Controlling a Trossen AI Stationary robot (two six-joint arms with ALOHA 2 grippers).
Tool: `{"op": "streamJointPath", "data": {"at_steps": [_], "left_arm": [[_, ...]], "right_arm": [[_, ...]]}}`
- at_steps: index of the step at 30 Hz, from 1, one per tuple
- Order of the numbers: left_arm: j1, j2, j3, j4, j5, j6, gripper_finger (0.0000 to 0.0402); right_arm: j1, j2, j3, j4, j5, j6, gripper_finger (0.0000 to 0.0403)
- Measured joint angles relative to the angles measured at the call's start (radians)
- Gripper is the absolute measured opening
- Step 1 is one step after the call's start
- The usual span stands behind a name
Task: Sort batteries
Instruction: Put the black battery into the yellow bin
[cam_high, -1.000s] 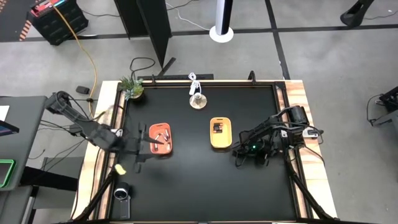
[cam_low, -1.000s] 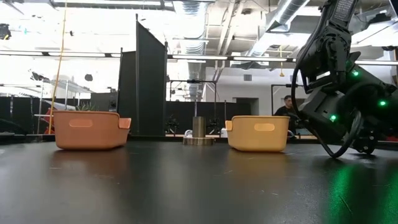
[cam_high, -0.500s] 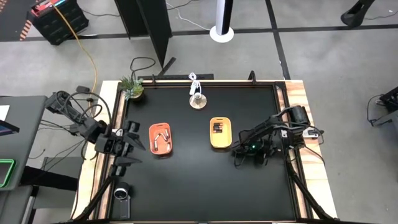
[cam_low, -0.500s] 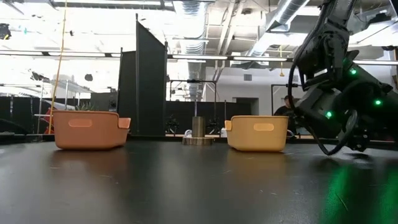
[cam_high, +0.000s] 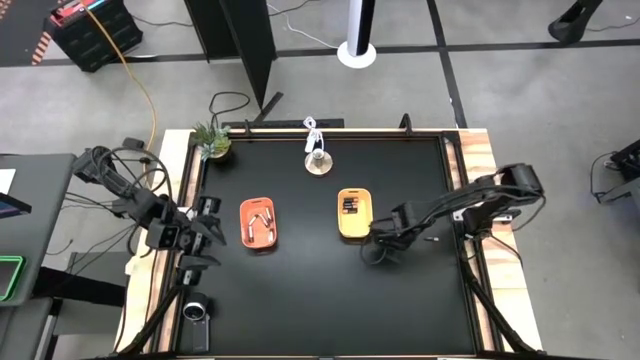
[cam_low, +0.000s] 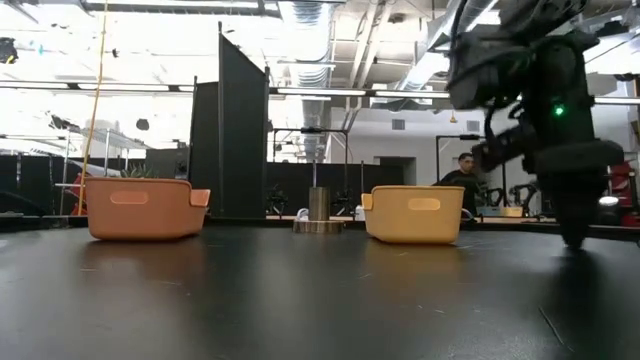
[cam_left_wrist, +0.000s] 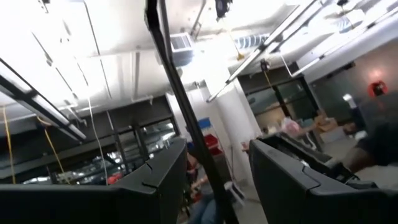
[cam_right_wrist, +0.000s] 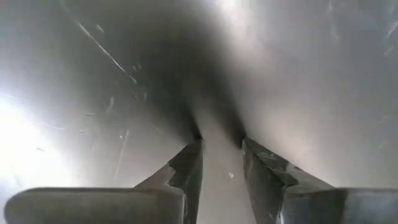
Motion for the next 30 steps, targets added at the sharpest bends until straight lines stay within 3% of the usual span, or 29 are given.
{"op": "streamJointPath", "data": {"at_steps": [7, 14, 20, 30], "left_arm": [[0.000, 0.000, 0.000, 0.090, 0.003, -0.001, 0.0169], [0.000, -0.011, 0.000, 0.089, 0.015, -0.001, 0.0169], [0.000, -0.012, 0.000, 0.078, 0.011, 0.011, 0.0169], [0.000, -0.012, 0.000, 0.040, -0.022, 0.032, 0.0169]], "right_arm": [[0.015, -0.049, -0.031, -0.025, -0.003, 0.014, 0.0137], [0.058, -0.078, -0.058, -0.039, 0.024, 0.083, 0.0173], [0.132, -0.159, -0.058, -0.216, 0.077, 0.244, 0.0201], [0.227, -0.166, -0.060, -0.442, 0.110, 0.533, 0.0188]]}}
